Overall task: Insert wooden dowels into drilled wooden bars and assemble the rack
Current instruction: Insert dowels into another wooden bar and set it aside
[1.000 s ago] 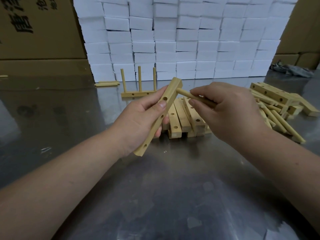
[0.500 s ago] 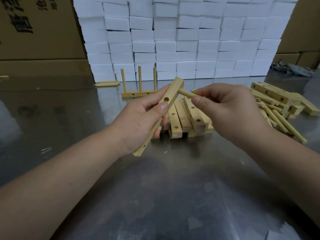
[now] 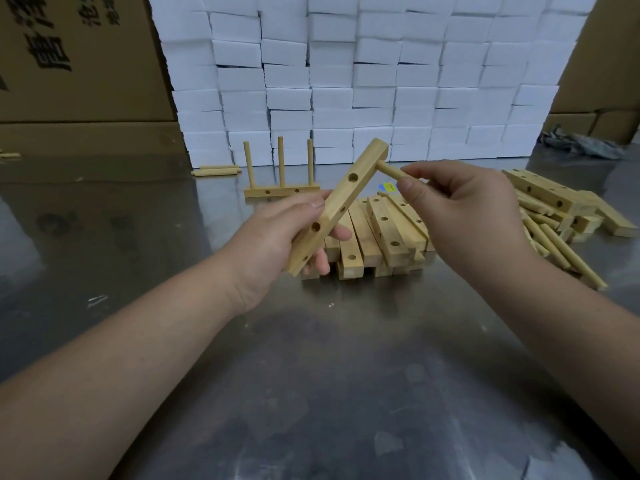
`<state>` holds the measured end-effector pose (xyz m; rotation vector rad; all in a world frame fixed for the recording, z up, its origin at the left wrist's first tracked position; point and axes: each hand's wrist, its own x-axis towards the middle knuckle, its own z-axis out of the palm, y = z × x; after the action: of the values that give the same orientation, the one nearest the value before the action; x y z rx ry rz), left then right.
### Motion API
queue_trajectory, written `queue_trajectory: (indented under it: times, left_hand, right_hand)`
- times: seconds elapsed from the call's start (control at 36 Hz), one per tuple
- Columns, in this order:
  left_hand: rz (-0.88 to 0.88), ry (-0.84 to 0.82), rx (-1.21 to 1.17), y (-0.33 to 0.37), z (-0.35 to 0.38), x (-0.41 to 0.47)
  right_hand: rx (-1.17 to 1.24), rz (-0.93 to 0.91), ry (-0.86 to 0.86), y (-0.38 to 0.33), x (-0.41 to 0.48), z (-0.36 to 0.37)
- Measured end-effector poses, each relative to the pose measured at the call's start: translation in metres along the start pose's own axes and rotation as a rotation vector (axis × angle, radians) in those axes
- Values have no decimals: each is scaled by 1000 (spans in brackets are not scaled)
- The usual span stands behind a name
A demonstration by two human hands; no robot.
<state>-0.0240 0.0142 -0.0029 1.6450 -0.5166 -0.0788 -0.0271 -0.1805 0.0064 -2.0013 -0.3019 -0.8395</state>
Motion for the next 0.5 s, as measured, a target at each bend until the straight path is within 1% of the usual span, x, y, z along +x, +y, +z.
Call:
queue_trajectory:
  times: [0.14, 0.19, 0.28, 0.36, 0.5]
  left_hand:
    - [-17, 77, 97, -5, 0, 1]
    - [-12, 103, 147, -6, 1, 2]
    - [-6, 121, 188, -7, 2, 3]
    - [-9, 124, 169, -5, 3, 3]
    - [38, 134, 245, -6, 6, 3]
  right_hand:
    - [-45, -2, 28, 0, -1, -2]
    - [-102, -24, 28, 0, -1, -1]
    - [-205, -84, 33, -1, -3, -1]
    - [-301, -141, 47, -4, -5, -1]
    - [-386, -133, 39, -5, -3, -2]
